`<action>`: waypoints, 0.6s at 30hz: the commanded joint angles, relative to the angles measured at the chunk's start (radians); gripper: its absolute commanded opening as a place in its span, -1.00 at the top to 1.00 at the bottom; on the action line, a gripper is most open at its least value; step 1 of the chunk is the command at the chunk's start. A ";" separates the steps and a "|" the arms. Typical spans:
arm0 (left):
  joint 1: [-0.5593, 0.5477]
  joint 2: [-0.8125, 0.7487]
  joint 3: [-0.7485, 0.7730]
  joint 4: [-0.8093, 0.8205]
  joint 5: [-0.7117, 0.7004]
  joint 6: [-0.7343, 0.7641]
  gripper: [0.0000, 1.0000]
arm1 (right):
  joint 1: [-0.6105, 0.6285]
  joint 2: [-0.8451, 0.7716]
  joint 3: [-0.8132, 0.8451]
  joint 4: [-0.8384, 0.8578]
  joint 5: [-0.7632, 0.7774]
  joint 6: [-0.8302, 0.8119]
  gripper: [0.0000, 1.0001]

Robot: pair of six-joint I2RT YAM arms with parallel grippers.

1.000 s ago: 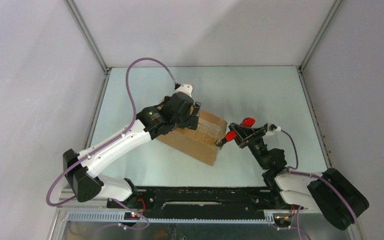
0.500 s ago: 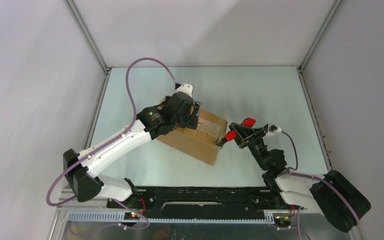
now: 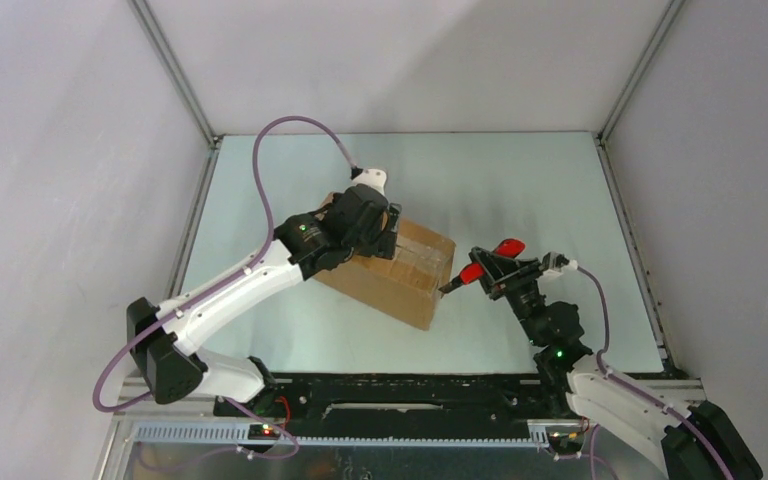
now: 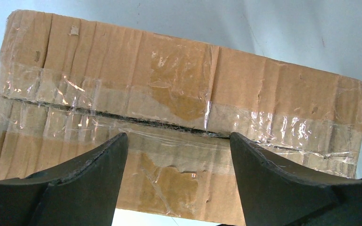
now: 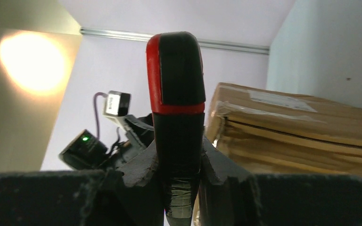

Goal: Unpack the express box
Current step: Cut the express box at the center of the board.

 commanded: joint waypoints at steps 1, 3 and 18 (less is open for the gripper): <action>-0.009 0.025 -0.037 0.000 0.039 -0.016 -0.63 | 0.004 -0.008 -0.104 -0.073 0.026 -0.037 1.00; -0.009 0.028 -0.034 -0.002 0.042 -0.016 -0.63 | 0.004 0.028 -0.097 -0.037 0.017 -0.039 1.00; -0.012 0.034 -0.030 -0.003 0.062 -0.016 -0.61 | 0.027 0.231 -0.124 0.263 0.050 0.021 1.00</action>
